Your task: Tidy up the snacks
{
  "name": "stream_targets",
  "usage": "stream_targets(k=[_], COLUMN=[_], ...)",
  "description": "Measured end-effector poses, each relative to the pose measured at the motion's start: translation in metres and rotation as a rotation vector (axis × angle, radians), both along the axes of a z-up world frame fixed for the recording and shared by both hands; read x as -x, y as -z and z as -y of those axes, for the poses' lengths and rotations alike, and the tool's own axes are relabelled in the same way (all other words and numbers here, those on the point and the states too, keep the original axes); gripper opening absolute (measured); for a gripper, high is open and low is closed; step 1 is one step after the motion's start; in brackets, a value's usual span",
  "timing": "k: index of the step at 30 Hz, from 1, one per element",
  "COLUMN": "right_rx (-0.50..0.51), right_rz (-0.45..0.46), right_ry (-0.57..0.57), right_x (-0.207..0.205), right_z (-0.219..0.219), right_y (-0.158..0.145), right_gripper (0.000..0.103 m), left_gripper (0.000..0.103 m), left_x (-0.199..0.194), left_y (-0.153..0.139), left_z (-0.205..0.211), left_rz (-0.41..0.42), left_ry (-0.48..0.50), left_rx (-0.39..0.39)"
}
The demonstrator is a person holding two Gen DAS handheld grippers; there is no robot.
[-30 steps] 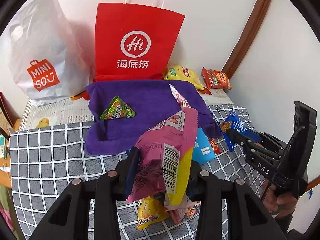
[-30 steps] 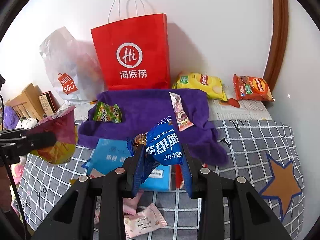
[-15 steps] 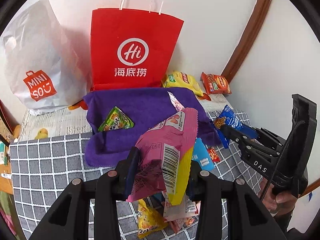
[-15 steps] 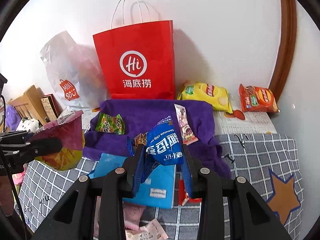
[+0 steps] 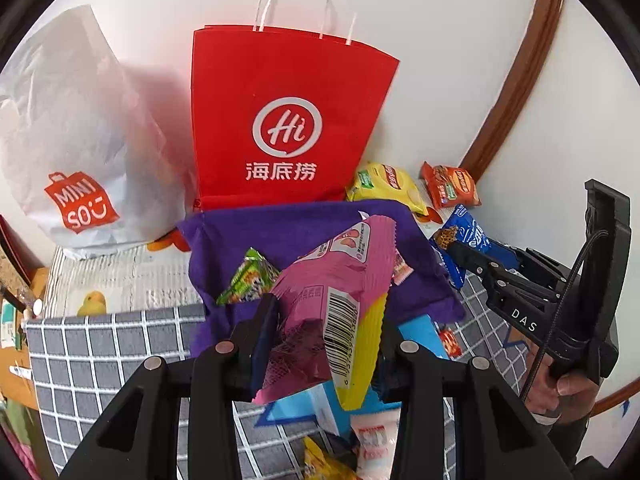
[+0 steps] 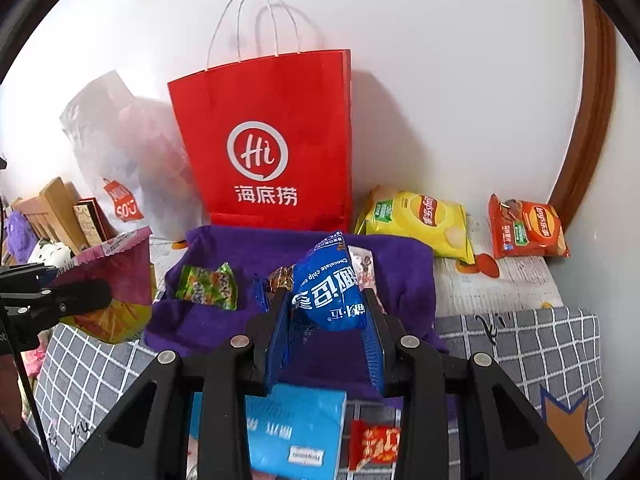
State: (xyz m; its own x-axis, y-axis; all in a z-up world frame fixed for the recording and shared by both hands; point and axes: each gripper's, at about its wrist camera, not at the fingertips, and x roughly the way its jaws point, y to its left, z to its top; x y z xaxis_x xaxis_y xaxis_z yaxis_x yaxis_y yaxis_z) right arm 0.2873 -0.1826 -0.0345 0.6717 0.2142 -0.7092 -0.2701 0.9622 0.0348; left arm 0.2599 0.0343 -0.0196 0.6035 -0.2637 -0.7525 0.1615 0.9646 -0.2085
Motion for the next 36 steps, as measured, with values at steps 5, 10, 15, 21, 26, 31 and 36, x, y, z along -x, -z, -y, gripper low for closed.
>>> stream_targets(k=[5, 10, 15, 21, 26, 31, 36], right_rx=[0.001, 0.024, 0.034, 0.017, 0.022, 0.018, 0.032], right_rz=[-0.006, -0.006, -0.021, -0.048, -0.079, -0.094, -0.094], right_ry=[0.005, -0.011, -0.028, -0.042, -0.047, -0.048, -0.071], right_x=[-0.026, -0.048, -0.065, -0.08, -0.09, -0.094, -0.093], right_z=[-0.002, -0.009, -0.012, -0.012, -0.005, -0.002, -0.008], right_y=[0.006, 0.013, 0.026, 0.045, 0.065, 0.072, 0.074], right_gripper=[0.035, 0.035, 0.035, 0.035, 0.035, 0.035, 0.035], left_gripper=[0.038, 0.038, 0.038, 0.038, 0.038, 0.038, 0.038], left_x=[-0.024, -0.046, -0.067, -0.081, -0.087, -0.084, -0.084], left_y=[0.004, 0.011, 0.027, 0.046, 0.053, 0.053, 0.054], left_z=[-0.006, -0.013, -0.02, -0.027, -0.028, -0.027, -0.021], left_rz=[-0.002, -0.004, -0.025, -0.051, -0.041, -0.034, -0.042], left_ry=[-0.004, -0.01, -0.021, -0.03, -0.025, -0.005, 0.025], left_rx=[-0.005, -0.005, 0.012, 0.026, 0.018, 0.026, 0.048])
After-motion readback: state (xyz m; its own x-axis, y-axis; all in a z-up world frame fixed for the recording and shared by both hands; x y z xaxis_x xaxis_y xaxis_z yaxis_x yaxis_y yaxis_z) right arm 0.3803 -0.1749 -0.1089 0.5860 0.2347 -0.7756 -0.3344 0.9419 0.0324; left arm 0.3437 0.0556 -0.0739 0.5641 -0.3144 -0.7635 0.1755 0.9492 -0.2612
